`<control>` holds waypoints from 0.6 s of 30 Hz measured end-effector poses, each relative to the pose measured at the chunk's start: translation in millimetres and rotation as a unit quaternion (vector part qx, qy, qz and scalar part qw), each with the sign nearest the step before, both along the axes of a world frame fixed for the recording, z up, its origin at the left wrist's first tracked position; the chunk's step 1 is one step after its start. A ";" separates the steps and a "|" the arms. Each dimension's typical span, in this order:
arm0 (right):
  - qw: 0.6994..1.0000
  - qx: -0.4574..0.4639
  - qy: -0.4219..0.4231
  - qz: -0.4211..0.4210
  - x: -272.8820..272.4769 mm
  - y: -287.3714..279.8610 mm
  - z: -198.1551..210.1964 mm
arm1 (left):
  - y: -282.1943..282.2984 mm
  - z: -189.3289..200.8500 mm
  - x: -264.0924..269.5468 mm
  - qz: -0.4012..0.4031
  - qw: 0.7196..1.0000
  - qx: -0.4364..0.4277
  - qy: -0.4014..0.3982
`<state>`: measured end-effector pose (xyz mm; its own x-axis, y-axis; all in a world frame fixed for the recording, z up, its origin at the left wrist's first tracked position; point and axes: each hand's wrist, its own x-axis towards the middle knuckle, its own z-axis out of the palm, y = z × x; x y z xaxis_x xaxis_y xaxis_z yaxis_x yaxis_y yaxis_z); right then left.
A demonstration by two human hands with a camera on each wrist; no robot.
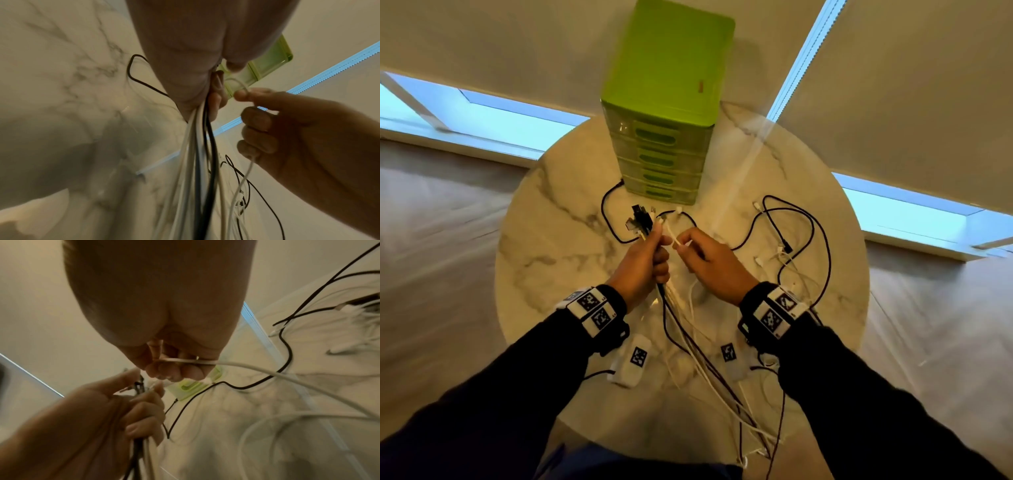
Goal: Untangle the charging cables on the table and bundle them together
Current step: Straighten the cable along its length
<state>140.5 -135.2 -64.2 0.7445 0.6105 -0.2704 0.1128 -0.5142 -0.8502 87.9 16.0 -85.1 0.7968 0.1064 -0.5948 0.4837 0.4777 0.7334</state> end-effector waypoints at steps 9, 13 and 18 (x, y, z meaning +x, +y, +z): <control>0.998 0.010 0.060 -0.006 -48.1 -35.0 16.8 | -13.8 14.0 -17.3 -0.013 0.997 0.022 -0.067; 0.988 0.060 0.067 -0.123 -40.6 -20.4 34.3 | -22.0 25.9 -34.9 -0.068 0.992 0.055 -0.088; 0.980 0.077 0.059 -0.173 -36.0 -6.8 49.1 | -26.8 32.0 -60.4 -0.101 0.986 0.101 -0.083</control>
<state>104.6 -142.0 -15.0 0.8837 0.3663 -0.2914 -0.1492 -0.3696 -0.9171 27.4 -10.9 -53.0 0.8987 0.0377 -0.4369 0.4191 0.2193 0.8811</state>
